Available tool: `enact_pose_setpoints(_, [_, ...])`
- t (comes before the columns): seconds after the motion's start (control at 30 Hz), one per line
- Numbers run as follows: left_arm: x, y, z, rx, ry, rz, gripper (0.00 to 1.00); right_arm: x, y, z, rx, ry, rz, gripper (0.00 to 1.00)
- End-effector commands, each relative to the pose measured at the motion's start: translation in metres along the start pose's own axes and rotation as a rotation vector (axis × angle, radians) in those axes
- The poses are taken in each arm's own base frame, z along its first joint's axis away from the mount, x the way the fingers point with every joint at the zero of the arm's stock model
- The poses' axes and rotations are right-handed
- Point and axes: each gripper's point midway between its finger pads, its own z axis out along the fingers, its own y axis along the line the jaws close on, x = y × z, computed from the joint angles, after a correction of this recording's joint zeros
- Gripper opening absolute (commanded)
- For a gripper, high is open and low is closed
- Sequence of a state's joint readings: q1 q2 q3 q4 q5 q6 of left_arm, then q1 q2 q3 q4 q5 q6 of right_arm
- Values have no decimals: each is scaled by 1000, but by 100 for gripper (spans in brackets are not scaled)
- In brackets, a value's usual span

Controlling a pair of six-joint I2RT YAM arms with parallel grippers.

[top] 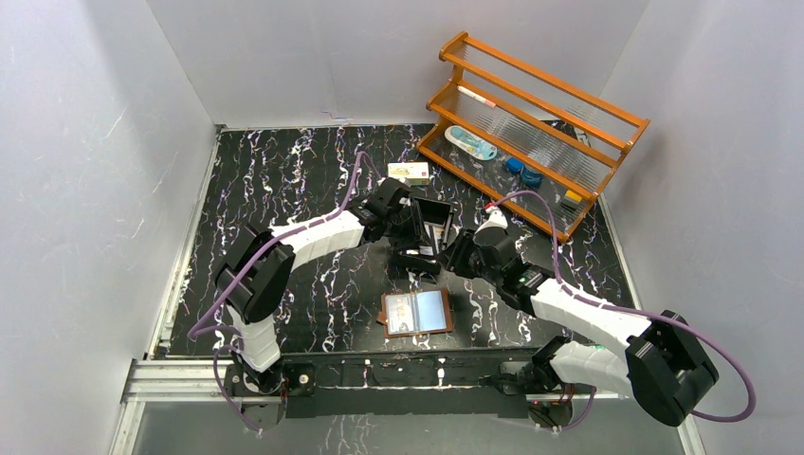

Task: Put the credit cards into the card holder
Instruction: Pick up the credit card from the storage box.

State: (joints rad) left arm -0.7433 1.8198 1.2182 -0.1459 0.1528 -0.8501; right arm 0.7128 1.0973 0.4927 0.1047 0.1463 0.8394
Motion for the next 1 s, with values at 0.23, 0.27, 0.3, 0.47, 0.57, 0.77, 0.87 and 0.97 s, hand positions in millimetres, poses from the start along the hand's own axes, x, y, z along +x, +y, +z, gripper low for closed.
enact_pose_setpoints(0.23, [-11,-23,-5,101,-50,-34,31,-18,14,-12,-69,-81,30,41])
enact_pose_setpoints(0.27, [-10,-22,-3,97,-47,-37,29,-19,14,-13,-71,-84,41,41])
enact_pose_setpoints(0.3, [-10,-21,-2,94,-45,-39,26,-20,15,-14,-72,-88,43,41])
enact_pose_setpoints(0.47, [-12,-16,-12,56,-63,-32,6,-21,16,-20,-74,-85,32,40])
enact_pose_setpoints(0.57, [-17,-16,-26,41,-92,-14,0,-18,17,-28,-72,-61,30,40])
enact_pose_setpoints(0.77, [-22,-21,-72,30,-133,21,0,-1,16,-52,-124,-1,31,43])
enact_pose_setpoints(0.87, [-9,-23,-97,67,-122,24,0,15,9,-58,-127,51,60,43])
enact_pose_setpoints(0.97, [19,-21,-111,94,-80,12,0,30,-1,-56,-101,99,71,43])
